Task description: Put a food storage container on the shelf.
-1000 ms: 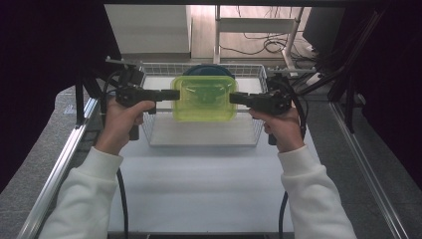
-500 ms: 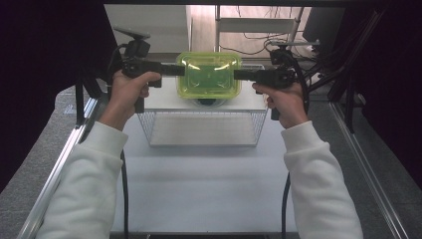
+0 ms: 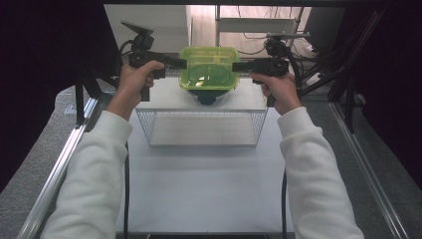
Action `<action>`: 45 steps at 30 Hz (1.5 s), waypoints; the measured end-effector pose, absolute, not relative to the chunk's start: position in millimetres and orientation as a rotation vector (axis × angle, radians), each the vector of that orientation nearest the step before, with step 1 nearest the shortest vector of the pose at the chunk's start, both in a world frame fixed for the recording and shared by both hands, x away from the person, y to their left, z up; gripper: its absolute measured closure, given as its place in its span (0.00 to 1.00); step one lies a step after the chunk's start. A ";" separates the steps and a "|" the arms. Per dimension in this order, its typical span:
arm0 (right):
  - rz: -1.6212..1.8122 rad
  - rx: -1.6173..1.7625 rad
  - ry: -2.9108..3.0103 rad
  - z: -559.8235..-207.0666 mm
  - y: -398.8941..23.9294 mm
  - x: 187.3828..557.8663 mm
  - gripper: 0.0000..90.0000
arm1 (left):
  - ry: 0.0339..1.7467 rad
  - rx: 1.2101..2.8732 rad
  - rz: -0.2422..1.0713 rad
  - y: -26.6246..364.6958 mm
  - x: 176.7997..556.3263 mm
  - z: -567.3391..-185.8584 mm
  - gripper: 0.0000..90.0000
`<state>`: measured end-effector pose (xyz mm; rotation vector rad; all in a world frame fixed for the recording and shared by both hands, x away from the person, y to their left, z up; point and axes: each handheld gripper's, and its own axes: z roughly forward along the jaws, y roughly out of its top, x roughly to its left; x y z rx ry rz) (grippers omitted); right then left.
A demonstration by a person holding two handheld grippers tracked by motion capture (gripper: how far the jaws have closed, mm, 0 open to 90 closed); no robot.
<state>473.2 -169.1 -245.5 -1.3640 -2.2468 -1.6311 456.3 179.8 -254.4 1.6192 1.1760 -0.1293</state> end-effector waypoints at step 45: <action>-1.829 -1.215 -2.479 -285.1 -219.0 386.9 0.25 | 1.083 1.661 0.230 213.8 345.3 -318.1 0.22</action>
